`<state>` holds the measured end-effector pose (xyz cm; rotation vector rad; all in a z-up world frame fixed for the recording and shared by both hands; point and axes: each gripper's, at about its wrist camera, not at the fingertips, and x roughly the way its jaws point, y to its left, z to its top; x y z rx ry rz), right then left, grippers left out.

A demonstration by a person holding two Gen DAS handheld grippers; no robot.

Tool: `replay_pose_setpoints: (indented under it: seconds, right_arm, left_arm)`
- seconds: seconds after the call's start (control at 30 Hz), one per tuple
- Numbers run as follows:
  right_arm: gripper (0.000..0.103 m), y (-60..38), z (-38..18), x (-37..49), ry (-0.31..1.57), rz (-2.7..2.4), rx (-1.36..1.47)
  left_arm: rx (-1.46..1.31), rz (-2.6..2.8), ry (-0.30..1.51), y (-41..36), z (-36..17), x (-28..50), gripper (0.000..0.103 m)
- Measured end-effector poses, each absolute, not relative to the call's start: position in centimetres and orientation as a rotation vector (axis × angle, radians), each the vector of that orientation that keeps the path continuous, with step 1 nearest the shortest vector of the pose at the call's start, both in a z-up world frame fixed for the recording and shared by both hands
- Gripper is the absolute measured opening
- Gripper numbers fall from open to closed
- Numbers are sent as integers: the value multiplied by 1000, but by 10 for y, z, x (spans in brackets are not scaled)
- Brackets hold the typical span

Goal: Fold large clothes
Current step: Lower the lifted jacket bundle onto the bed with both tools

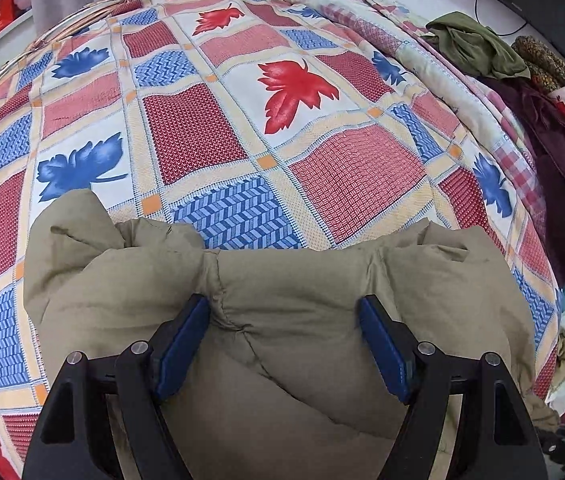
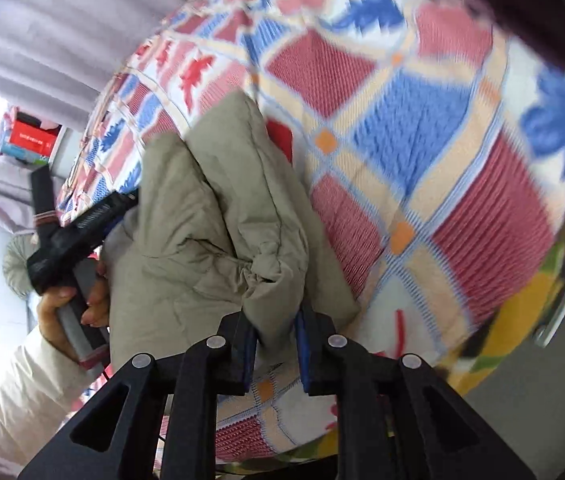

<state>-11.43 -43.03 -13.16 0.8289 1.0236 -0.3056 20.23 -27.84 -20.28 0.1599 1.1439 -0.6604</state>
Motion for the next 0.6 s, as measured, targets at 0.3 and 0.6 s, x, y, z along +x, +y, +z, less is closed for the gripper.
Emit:
replay_pose_setpoints:
  seconds: [0.3, 0.6]
  right_arm:
    - [19, -418, -89, -71, 1010, -229, 611]
    - [18, -398, -156, -55, 1218, -200, 588]
  left_arm:
    - [164, -659, 1137, -277, -203, 202, 80]
    - [87, -601, 1140, -238, -173, 197, 80]
